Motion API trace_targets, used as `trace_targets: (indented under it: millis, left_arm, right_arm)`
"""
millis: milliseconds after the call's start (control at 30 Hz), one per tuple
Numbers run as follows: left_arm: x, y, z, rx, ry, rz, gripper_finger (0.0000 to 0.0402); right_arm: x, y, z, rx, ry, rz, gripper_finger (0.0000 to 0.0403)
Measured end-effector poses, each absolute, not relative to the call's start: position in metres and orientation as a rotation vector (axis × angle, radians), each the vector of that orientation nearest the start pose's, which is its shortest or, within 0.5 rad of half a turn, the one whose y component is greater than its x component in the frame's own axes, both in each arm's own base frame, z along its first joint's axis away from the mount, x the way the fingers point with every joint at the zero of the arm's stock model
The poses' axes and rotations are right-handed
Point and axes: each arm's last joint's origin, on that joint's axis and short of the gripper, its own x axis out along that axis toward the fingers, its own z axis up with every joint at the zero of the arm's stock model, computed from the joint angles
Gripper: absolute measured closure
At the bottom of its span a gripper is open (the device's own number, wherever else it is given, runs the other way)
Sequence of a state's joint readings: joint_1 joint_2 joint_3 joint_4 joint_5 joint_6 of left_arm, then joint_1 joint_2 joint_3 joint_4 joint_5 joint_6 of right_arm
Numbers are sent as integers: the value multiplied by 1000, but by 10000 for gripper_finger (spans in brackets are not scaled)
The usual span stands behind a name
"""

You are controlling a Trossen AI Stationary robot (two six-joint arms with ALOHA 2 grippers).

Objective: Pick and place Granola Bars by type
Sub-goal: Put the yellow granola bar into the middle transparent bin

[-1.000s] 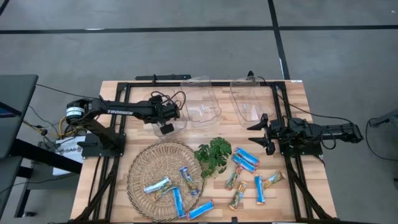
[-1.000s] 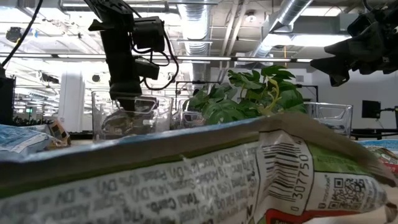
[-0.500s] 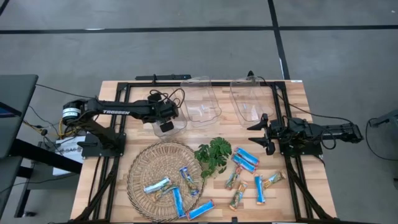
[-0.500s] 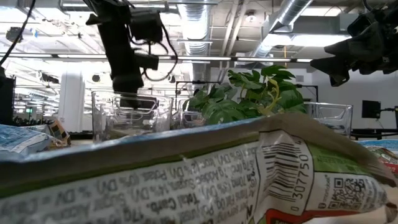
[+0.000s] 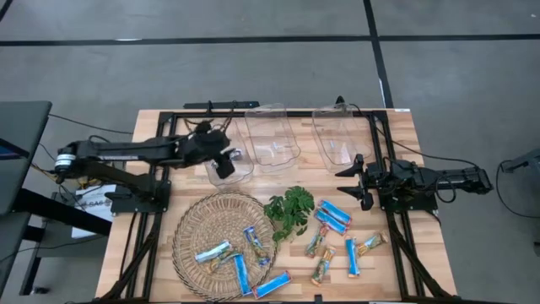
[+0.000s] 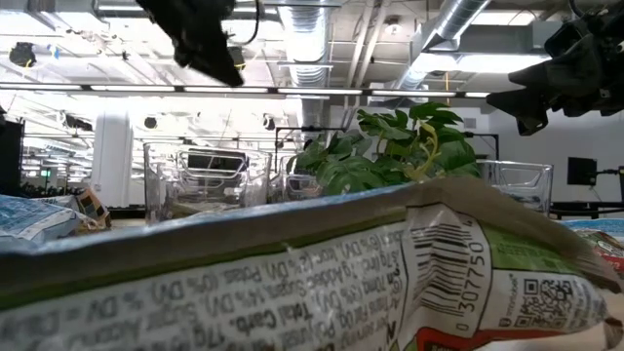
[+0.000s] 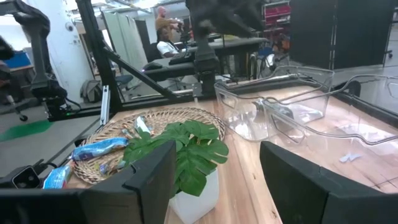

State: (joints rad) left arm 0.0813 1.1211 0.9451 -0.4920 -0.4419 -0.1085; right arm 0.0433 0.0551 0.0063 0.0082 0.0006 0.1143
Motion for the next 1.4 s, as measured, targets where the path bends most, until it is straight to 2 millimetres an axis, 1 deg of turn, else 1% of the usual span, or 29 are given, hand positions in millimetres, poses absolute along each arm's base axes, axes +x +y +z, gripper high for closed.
trace_targets:
  millis: [167, 267, 467, 600, 733, 867, 1033, 1267, 1400]
  left_arm:
    - [232, -6, 304, 26, 586, 297, 251]
    - [231, -31, 302, 40, 601, 140, 251]
    - [232, -82, 290, 24, 657, -144, 251]
    - [230, -114, 283, -11, 683, -274, 251]
    - [223, -138, 276, -47, 712, -338, 251]
    - [217, -155, 267, -74, 778, -357, 251]
    - [215, -169, 253, -87, 852, -349, 251]
    - [219, -178, 235, -106, 930, -313, 251]
    - [219, -179, 221, -112, 1020, -253, 251]
  right_arm:
    - [101, 4, 162, 113, 44, 40, 178]
    - [101, 4, 162, 113, 43, 40, 178]
    - [101, 4, 162, 113, 43, 40, 178]
    - [101, 4, 162, 113, 43, 40, 178]
    - [101, 4, 162, 113, 43, 40, 178]
    - [101, 4, 162, 113, 43, 40, 178]
    - [101, 4, 162, 113, 43, 40, 178]
    - [101, 4, 162, 113, 43, 40, 178]
    - [101, 4, 162, 113, 43, 40, 178]
